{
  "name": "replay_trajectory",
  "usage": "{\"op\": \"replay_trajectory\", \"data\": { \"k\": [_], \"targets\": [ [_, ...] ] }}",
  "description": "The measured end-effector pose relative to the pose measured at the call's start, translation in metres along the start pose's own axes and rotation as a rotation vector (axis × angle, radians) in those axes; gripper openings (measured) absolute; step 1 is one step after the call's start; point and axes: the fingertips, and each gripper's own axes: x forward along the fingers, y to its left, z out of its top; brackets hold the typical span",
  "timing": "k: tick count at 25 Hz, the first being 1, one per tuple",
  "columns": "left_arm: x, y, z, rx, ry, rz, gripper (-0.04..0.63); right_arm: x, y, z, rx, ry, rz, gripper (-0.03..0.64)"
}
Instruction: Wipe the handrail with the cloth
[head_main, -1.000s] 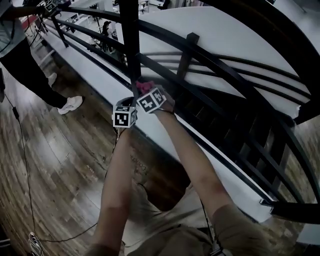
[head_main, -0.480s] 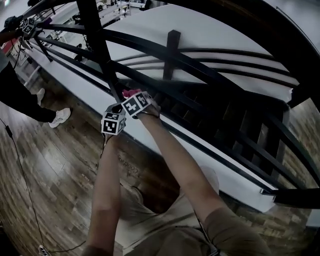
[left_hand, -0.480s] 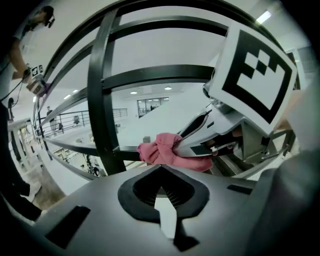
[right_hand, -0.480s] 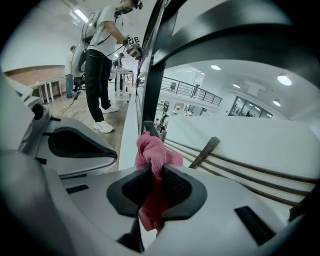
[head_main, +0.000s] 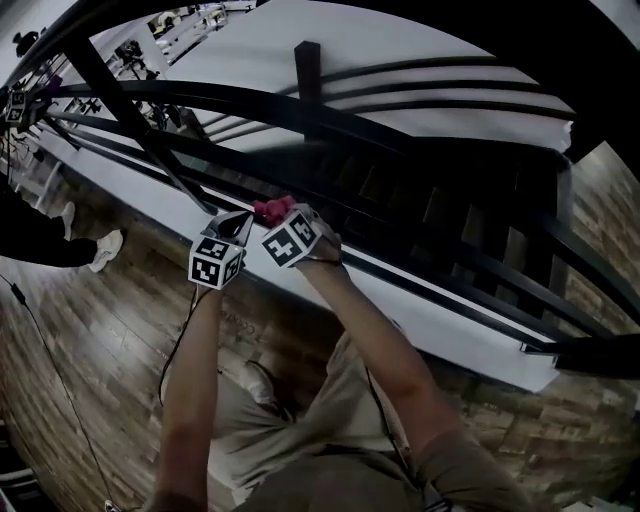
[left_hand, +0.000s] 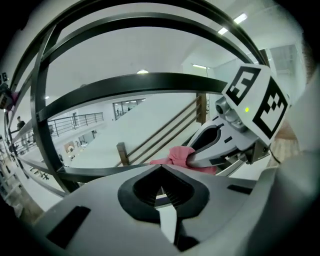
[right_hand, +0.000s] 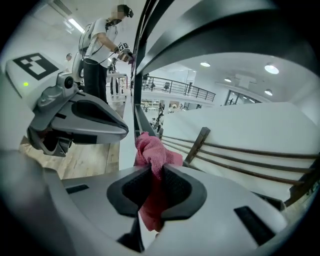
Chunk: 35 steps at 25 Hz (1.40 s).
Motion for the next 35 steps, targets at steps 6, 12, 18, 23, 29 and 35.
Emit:
{"op": "replay_trajectory", "data": {
  "k": [6, 12, 18, 23, 29, 35],
  "targets": [
    [0.018, -0.106, 0.022, 0.072, -0.005, -0.145, 0.017, -0.063, -0.037, -0.073, 0.007, 0.028, -0.026, 0.060],
    [0.023, -0.200, 0.053, 0.155, -0.048, -0.263, 0.017, -0.121, -0.069, -0.139, 0.037, 0.031, -0.079, 0.060],
    [0.035, -0.291, 0.076, 0.227, -0.096, -0.388, 0.017, -0.180, -0.104, -0.207, 0.074, 0.079, -0.154, 0.060],
    [0.048, -0.368, 0.099, 0.304, -0.116, -0.491, 0.017, -0.242, -0.143, -0.277, 0.153, 0.125, -0.252, 0.060],
    [0.058, -0.465, 0.107, 0.293, -0.106, -0.614, 0.017, -0.312, -0.186, -0.361, 0.249, 0.205, -0.366, 0.060],
    [0.057, -0.553, 0.128, 0.314, -0.105, -0.713, 0.017, -0.415, -0.247, -0.484, 0.426, 0.328, -0.550, 0.060]
  ]
}}
